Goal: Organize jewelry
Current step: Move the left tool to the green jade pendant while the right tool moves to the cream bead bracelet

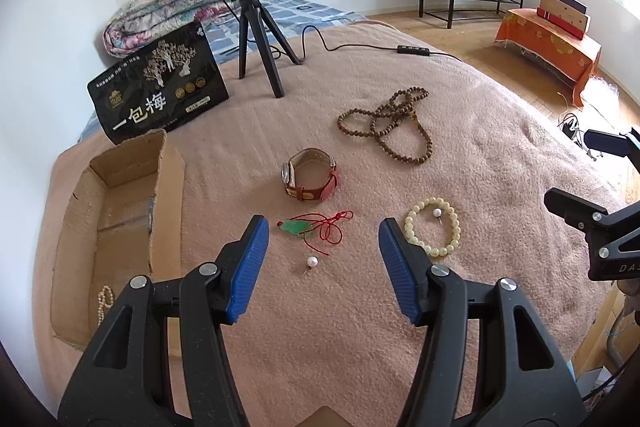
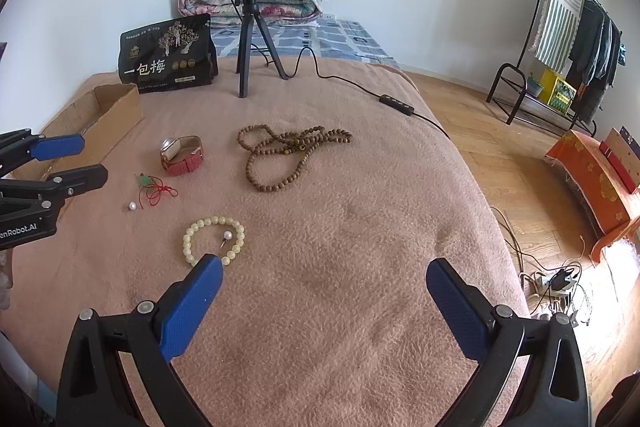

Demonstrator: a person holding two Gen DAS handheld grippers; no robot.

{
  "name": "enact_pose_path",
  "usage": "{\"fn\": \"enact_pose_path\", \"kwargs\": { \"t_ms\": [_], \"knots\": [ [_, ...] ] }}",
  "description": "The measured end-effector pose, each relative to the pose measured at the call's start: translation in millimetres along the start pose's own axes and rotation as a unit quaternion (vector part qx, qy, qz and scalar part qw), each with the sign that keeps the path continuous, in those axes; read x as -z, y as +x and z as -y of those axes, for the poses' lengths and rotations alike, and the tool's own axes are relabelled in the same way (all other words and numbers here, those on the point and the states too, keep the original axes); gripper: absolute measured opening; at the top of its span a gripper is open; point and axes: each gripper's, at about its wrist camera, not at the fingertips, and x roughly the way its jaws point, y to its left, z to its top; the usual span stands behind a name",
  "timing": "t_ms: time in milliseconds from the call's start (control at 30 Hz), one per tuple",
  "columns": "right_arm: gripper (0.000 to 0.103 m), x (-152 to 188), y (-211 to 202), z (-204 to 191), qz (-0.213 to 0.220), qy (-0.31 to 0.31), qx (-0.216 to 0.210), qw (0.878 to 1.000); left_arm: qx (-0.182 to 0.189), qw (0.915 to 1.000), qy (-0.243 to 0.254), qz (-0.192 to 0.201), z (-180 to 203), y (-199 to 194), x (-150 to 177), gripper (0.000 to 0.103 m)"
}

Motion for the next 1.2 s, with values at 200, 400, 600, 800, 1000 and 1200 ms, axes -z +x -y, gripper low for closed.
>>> {"fn": "enact_pose_path", "kwargs": {
  "t_ms": [200, 400, 600, 800, 1000, 1200],
  "knots": [
    [0.103, 2.5, 11.9, -0.9, -0.007, -0.001, -0.017, 1.0, 0.009, 0.9999, -0.006, -0.012, -3.1, 12.9, 2.6, 0.059],
    [0.103, 6.0, 20.8, -2.0, -0.011, 0.008, -0.05, 0.999, 0.015, 0.9995, -0.015, -0.024, -8.5, 23.5, 5.6, 0.059],
    [0.103, 10.4, 28.5, -10.3, -0.013, 0.001, -0.089, 0.996, 0.025, 0.9989, -0.016, -0.037, -11.5, 33.9, 7.7, 0.059],
    [0.102, 11.3, 41.4, -17.3, -0.024, 0.001, -0.126, 0.992, 0.046, 0.9965, -0.044, -0.054, -16.5, 49.0, 5.5, 0.059],
    [0.097, 10.2, 52.2, -22.6, -0.037, -0.006, -0.149, 0.988, 0.053, 0.9941, -0.069, -0.065, -25.5, 62.6, 3.5, 0.059],
    [0.094, 9.9, 61.3, -36.7, -0.047, -0.028, -0.167, 0.985, 0.06, 0.9924, -0.077, -0.075, -29.6, 73.3, 5.4, 0.059]
  ]
}}
